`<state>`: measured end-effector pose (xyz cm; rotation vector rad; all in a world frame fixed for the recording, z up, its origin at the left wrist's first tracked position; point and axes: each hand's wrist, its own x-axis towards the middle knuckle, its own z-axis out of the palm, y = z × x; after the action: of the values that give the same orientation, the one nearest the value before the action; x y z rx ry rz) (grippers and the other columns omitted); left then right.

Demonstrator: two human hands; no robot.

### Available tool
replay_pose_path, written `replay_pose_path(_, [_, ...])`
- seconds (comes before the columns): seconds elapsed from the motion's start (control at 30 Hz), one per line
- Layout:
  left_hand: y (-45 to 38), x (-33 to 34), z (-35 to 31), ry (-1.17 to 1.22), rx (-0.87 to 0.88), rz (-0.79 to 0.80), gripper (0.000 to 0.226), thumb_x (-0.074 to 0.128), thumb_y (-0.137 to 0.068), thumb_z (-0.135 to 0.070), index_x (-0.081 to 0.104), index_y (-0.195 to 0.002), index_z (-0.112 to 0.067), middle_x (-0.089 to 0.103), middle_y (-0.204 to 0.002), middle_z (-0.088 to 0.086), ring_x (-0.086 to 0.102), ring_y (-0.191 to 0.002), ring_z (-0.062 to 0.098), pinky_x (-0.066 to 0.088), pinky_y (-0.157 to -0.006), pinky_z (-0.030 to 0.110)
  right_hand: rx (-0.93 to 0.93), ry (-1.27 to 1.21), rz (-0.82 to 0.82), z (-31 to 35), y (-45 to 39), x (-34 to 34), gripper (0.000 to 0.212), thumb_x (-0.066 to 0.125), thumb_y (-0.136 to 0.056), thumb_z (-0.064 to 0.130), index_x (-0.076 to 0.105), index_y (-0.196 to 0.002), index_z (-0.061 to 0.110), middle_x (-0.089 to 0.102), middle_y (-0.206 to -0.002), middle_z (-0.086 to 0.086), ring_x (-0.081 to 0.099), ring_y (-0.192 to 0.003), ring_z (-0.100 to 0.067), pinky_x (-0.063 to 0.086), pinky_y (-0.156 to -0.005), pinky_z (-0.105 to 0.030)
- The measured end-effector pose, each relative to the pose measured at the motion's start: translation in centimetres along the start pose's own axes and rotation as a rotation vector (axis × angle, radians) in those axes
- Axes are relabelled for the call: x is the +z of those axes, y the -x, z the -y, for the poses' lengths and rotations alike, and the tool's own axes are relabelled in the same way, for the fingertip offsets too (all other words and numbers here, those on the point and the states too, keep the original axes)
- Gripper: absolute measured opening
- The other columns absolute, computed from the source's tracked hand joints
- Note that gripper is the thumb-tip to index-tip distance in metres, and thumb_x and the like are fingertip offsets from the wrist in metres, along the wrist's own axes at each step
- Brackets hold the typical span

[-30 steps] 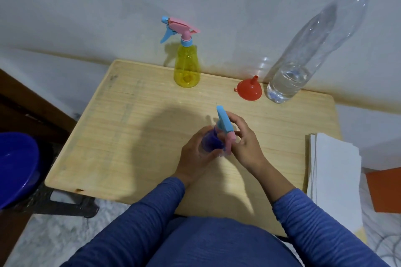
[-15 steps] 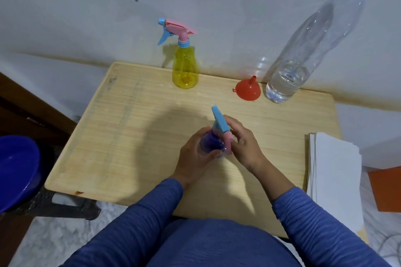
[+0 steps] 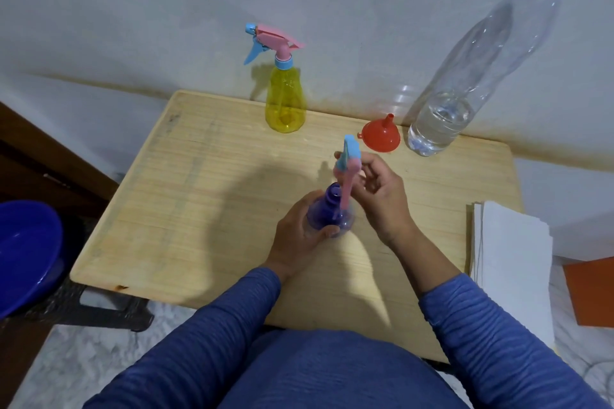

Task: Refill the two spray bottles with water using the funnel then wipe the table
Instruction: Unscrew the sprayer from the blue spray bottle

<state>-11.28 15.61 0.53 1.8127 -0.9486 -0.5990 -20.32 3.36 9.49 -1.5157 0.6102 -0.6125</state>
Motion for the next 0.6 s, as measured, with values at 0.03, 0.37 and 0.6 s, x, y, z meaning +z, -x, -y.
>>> replay_pose_path(0.03, [0.0, 0.0, 0.1, 0.003, 0.0, 0.0, 0.06, 0.072, -0.077, -0.041, 0.045, -0.13, -0.031, 0.053, -0.13, -0.011, 0.051, -0.114, 0.001, 0.041, -0.092, 0.011, -0.033, -0.01, -0.029, 0.7, -0.5, 0.0, 0.022, 0.066, -0.084, 0.014, 0.06, -0.105, 0.017, 0.068, -0.104, -0.003, 0.065, -0.097, -0.015, 0.052, -0.086, -0.032])
replay_pose_path(0.37, [0.3, 0.2, 0.1, 0.055, -0.062, -0.015, 0.068, 0.067, -0.068, -0.054, 0.048, -0.129, -0.034, 0.055, -0.129, -0.015, 0.053, -0.114, 0.001, 0.045, -0.096, 0.023, -0.248, 0.273, -0.278, 7.0, -6.9, 0.3, 0.039, 0.069, -0.08, 0.028, 0.061, -0.116, 0.016, 0.065, -0.109, 0.003, 0.059, -0.097, -0.009, 0.051, -0.082, -0.032])
replay_pose_path(0.6, [0.4, 0.0, -1.0, 0.101, -0.082, -0.026, 0.057, 0.071, -0.065, -0.048, 0.049, -0.118, -0.046, 0.058, -0.115, -0.024, 0.053, -0.102, -0.013, 0.039, -0.083, 0.004, -0.097, 0.702, -0.28, 1.2, -7.2, -2.7, 0.028, 0.06, -0.076, 0.039, 0.069, -0.089, 0.016, 0.061, -0.072, -0.001, 0.057, -0.077, -0.024, 0.039, -0.065, -0.03])
